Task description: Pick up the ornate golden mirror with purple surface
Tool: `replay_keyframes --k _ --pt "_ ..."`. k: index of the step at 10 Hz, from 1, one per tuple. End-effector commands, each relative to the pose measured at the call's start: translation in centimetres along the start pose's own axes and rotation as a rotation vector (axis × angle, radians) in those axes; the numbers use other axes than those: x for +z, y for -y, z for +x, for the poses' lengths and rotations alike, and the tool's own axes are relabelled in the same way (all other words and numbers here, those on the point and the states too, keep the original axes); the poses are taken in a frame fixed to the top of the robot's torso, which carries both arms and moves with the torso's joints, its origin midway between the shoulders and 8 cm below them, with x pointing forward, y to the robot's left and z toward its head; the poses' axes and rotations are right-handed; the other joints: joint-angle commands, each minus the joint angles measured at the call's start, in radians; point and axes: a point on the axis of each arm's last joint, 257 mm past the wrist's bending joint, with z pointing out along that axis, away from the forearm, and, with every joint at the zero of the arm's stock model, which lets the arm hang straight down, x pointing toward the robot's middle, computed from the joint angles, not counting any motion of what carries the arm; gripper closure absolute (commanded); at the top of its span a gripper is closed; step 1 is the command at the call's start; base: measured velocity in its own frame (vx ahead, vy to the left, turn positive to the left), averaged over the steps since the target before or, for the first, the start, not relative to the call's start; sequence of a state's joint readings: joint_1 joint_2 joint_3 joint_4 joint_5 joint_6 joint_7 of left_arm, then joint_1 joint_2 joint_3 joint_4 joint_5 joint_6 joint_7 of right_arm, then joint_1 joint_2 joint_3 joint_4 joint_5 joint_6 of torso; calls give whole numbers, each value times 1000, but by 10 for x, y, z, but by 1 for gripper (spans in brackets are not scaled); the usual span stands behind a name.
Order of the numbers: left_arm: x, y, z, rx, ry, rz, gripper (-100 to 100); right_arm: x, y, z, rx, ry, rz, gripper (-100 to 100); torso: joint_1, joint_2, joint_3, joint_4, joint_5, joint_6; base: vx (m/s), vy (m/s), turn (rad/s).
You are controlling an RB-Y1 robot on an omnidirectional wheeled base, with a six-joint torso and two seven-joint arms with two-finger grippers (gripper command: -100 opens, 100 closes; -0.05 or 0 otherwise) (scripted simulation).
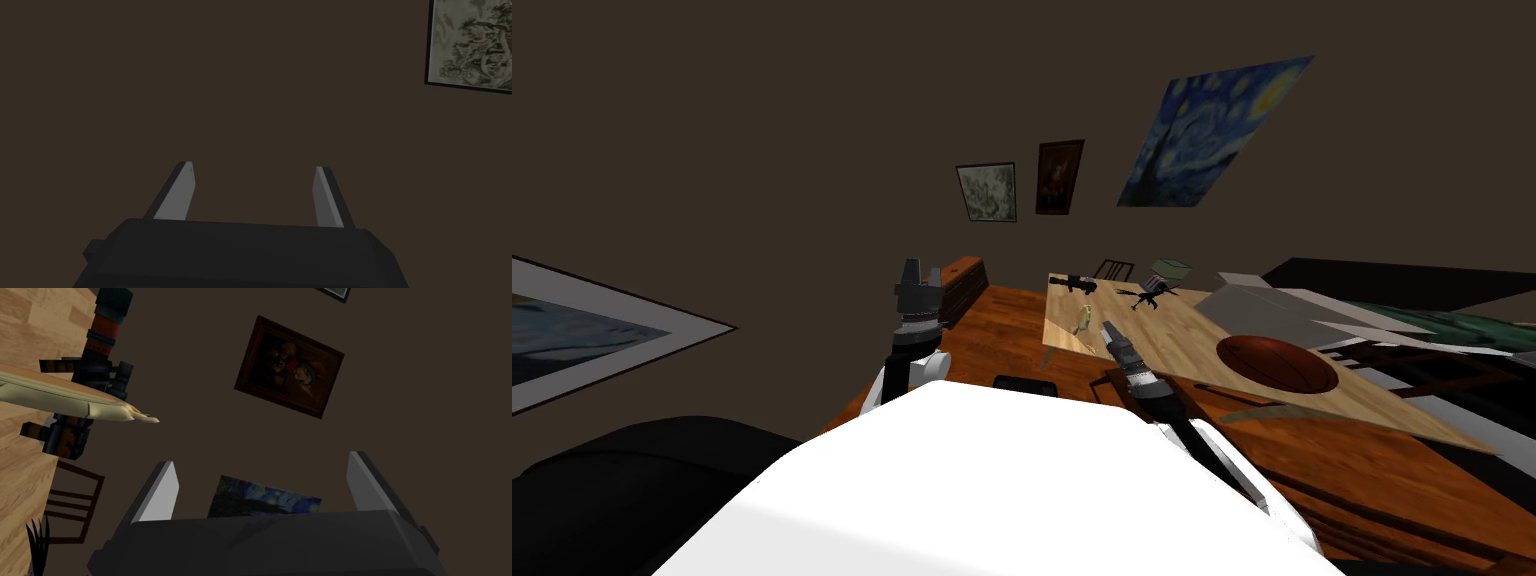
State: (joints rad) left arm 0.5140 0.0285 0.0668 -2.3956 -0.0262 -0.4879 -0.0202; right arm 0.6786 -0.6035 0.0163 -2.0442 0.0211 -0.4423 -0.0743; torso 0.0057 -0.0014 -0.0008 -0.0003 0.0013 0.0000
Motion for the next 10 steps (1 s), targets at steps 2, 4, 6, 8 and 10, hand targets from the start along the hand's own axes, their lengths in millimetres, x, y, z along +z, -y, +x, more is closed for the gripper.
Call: replay_keyframes --k 2,4,6,8,10 --pt "0 0 0 0 0 0 0 -16 27 1 -28 -54 91 -100 0 0 0 0 0 0 27 78 64" --pt "0 0 0 0 0 0 0 -27 46 1 -48 -88 149 -100 -2 1 0 0 0 0 25 65 88" --pt "0 0 0 0 0 0 0 -39 64 -1 -69 -121 208 -100 -2 1 0 0 0 0 31 56 69" --pt "0 0 0 0 0 0 0 -53 83 -3 -97 -161 269 -100 0 0 0 0 0 0 35 83 109" --pt "0 0 0 0 0 0 0 -67 101 -8 -121 -192 330 -100 -1 0 0 0 0 0 31 67 66"
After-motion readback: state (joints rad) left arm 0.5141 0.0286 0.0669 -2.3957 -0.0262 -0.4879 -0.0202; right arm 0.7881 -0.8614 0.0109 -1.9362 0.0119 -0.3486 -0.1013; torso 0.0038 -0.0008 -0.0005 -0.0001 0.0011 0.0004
